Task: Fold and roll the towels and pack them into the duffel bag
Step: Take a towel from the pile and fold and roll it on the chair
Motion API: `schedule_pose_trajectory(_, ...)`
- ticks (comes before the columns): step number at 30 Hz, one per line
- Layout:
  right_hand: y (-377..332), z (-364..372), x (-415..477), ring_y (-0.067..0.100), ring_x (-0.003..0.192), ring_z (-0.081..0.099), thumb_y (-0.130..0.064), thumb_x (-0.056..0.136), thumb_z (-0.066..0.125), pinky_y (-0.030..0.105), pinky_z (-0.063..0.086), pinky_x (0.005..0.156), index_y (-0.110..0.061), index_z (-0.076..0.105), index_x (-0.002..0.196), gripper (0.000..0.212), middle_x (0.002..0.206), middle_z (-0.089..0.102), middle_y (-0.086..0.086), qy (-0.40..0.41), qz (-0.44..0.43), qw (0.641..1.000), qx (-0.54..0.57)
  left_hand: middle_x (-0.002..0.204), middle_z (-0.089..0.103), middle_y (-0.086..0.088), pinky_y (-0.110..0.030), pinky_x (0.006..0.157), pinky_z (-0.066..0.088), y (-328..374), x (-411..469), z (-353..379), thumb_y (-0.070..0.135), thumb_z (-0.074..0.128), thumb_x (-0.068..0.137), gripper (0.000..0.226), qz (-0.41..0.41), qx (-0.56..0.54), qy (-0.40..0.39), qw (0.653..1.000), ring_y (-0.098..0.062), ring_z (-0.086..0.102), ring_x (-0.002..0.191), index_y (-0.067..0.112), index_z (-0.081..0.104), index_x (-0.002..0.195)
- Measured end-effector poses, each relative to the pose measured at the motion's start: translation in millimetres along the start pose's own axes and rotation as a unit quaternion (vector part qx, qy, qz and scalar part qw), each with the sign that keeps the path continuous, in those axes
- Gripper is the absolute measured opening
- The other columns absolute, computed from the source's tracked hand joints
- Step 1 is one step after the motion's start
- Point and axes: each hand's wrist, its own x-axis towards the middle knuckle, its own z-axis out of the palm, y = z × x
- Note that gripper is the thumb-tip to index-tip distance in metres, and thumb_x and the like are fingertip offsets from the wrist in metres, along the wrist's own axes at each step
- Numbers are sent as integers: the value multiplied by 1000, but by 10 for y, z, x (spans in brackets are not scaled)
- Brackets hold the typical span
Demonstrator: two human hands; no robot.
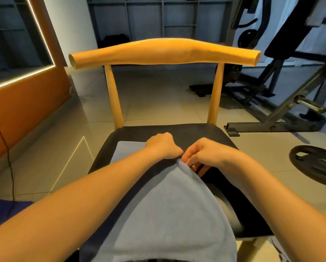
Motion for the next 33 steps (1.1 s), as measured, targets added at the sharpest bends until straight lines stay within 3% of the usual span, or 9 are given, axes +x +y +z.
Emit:
schedule_pose_trajectory(5,-79,-4,-203,20,92,73,-2,96,61,29,62,75,-14,76,110,24,103,77,7,-58,-58,996,-21,69,64,-6,-34,69,51,-270,-99,-72,28,74,82,23,-27,-175,14,984,-22,60,68,5,71,77)
schedule_pose_trajectory(10,-3,18,-149,20,75,73,-6,95,63,28,59,63,-8,76,100,14,93,76,12,-18,-27,999,-16,86,73,-18,-32,73,53,-673,-321,28,24,70,94,24,-19,-289,33,957,-26,66,82,4,78,84)
schedule_pose_trajectory(12,10,86,-51,16,71,70,-17,95,68,25,57,58,-10,76,93,11,87,73,8,29,-21,999,-28,82,72,-16,-30,70,52,-752,-368,134,28,68,96,29,-14,-302,43,952,-23,64,76,3,77,85)
schedule_pose_trajectory(16,4,256,124,18,68,65,-38,86,78,28,57,57,-4,75,89,34,77,70,7,86,-22,994,-56,79,73,-2,-29,74,53,-791,-406,314,28,67,97,23,23,-313,104,944,-18,67,80,15,76,80)
schedule_pose_trajectory(19,3,300,220,24,73,66,-32,85,79,43,60,74,-5,74,85,28,81,73,11,102,-22,990,-93,79,72,0,-31,76,54,-812,-423,360,27,68,96,21,42,-316,132,939,-17,67,80,17,75,79)
schedule_pose_trajectory(23,24,135,233,19,65,56,-22,90,75,29,47,54,0,74,91,22,73,66,9,94,4,994,-52,88,70,1,-31,79,52,-829,-417,393,29,68,96,19,57,-301,155,939,-15,64,85,19,75,81)
schedule_pose_trajectory(26,116,19,268,21,64,58,-19,88,72,31,48,56,0,73,91,19,73,66,8,109,41,988,-100,99,64,0,-31,83,50,-835,-406,435,31,67,96,19,68,-271,175,944,-14,60,90,19,72,83)
schedule_pose_trajectory(28,113,8,312,21,70,66,-16,84,73,36,58,69,-5,74,83,11,76,72,5,143,11,983,-117,97,64,0,-32,81,50,-841,-402,446,30,66,97,19,69,-270,182,943,-14,60,87,17,71,83)
schedule_pose_trajectory(33,-81,211,332,27,74,69,-23,80,78,42,59,70,-14,77,74,11,77,74,8,88,-63,982,-156,81,65,-10,-38,70,49,-855,-427,431,20,61,96,21,46,-292,192,936,-24,60,79,7,66,81)
